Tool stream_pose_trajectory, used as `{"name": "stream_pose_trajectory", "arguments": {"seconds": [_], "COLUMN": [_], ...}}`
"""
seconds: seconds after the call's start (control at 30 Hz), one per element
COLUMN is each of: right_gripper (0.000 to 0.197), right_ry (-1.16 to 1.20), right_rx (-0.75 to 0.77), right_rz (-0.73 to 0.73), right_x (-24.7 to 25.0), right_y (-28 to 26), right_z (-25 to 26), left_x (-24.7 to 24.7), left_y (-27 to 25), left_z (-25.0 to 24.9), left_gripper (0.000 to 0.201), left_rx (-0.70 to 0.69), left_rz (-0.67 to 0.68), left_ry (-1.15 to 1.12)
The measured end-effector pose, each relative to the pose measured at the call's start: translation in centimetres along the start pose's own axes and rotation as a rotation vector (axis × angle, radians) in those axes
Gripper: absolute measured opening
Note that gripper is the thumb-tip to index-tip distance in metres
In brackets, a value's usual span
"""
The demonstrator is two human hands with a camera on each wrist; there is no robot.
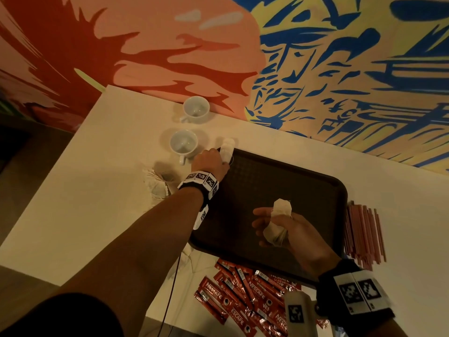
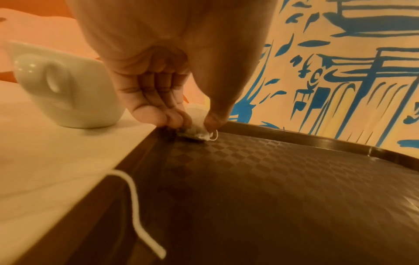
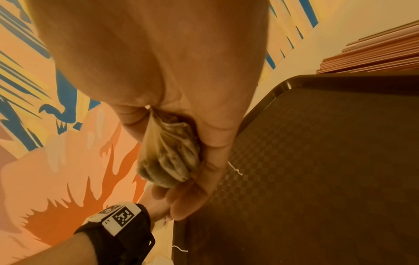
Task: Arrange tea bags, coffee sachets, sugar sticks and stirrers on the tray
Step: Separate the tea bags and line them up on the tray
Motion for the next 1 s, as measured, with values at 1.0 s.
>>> {"name": "stream_pose_trajectory", "arguments": {"seconds": [1.0], "right_gripper": [0.034], "right_ry": [0.054], "right_rx": [-0.012], "right_rz": [0.013], "right_x": [-0.6], "right_y": [-0.5], "right_z": [-0.3], "left_x": [-0.3], "left_y": [-0.5], "left_z": [0.3], "left_gripper": [0.019], "left_rx": [-0.121], "left_rz": [-0.057], "left_ry": [-0.209]}}
Point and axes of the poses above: each hand's wrist, its own y-axis towards the middle knuckle, its own x-axis out of the back of the hand, z = x × y, the point moved 6 cm from there along y, towards the middle knuckle, and after that the axes turned 2 degrees about x, right-handed, at the moved point
